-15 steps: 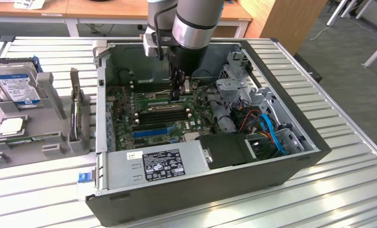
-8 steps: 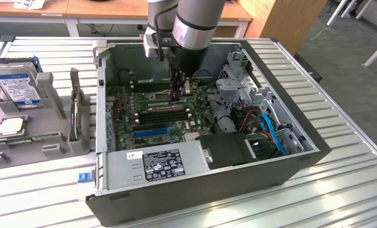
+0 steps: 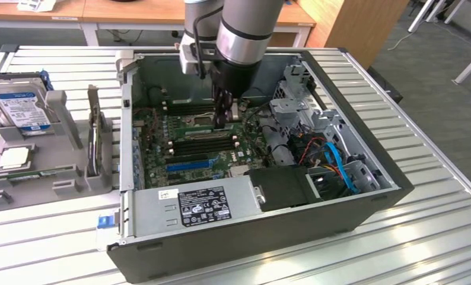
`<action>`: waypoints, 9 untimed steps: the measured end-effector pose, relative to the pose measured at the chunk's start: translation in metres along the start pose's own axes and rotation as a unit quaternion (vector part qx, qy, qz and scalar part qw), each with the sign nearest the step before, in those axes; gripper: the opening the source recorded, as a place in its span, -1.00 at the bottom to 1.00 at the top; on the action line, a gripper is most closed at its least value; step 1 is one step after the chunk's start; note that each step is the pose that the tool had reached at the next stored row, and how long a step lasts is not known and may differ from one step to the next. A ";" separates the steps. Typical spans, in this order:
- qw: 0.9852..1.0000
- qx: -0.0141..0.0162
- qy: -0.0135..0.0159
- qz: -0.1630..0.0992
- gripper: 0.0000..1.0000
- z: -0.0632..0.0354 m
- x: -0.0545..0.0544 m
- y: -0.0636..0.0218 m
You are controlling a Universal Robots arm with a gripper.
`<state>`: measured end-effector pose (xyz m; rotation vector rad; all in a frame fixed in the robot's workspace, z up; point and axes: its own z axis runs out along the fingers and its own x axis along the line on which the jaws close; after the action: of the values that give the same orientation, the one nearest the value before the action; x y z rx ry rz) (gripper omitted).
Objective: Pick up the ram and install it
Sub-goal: 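Insert the ram into the slot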
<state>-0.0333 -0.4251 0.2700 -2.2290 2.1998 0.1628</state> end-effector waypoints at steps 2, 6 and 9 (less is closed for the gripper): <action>1.000 0.000 0.000 0.000 -0.76 -0.0001 0.001 0.0000; 1.000 0.000 0.000 0.000 -0.76 -0.0002 0.002 0.0000; 1.000 0.000 0.000 0.000 -0.76 0.0005 0.002 0.0000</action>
<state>-0.0333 -0.4270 0.2694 -2.2290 2.1996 0.1629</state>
